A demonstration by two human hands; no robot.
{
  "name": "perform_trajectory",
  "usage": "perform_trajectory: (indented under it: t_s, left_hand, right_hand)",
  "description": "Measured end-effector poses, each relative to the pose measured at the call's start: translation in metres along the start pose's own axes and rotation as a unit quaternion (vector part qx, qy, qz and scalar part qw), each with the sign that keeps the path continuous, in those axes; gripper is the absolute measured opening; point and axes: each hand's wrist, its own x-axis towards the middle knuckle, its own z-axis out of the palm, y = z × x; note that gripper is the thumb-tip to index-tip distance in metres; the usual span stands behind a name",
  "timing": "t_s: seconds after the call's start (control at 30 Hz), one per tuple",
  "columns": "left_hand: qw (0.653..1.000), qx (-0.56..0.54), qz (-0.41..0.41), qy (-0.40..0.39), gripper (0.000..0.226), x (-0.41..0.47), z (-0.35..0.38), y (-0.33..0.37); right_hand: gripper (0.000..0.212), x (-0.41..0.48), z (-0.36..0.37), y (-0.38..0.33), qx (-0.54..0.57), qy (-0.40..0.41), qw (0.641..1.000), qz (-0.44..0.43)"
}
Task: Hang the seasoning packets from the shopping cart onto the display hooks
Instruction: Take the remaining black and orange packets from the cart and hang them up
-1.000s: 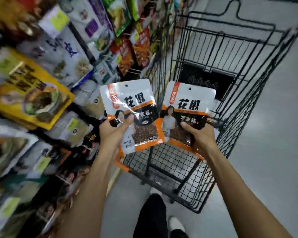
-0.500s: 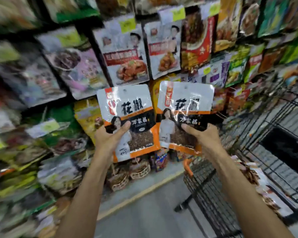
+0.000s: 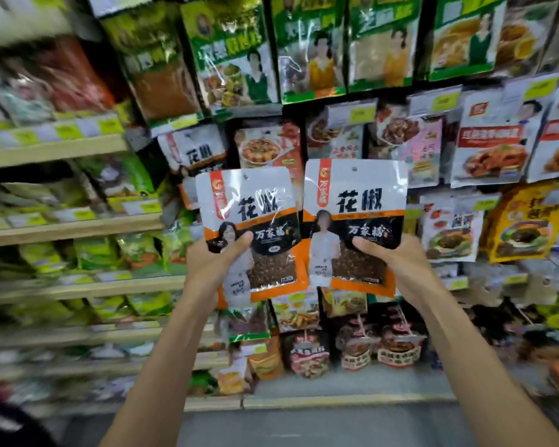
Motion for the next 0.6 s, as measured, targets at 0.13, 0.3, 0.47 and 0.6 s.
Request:
perform_trajectory:
  t_s: [0.13, 0.3, 0.47, 0.6]
  left_hand:
    - [1.000, 0.000, -0.014, 0.015, 0.022, 0.015, -0.070, -0.007]
    - [1.000, 0.003, -0.019, 0.003, 0.040, 0.048, -0.116, -0.011]
    - [1.000, -0.019, -0.010, -0.011, 0.034, 0.101, -0.131, -0.017]
    - [0.999, -0.022, -0.017, -0.017, 0.032, 0.142, -0.125, -0.021]
  right_hand:
    - [0.046, 0.001, 0.064, 0.006, -0.029, -0.020, 0.999, 0.001]
    - [0.044, 0.013, 0.107, 0.004, -0.042, -0.052, 0.998, 0.000]
    - [0.049, 0.048, 0.126, 0.005, -0.051, -0.062, 0.997, 0.008]
    - [0.046, 0.080, 0.128, 0.013, -0.054, -0.062, 0.997, 0.007]
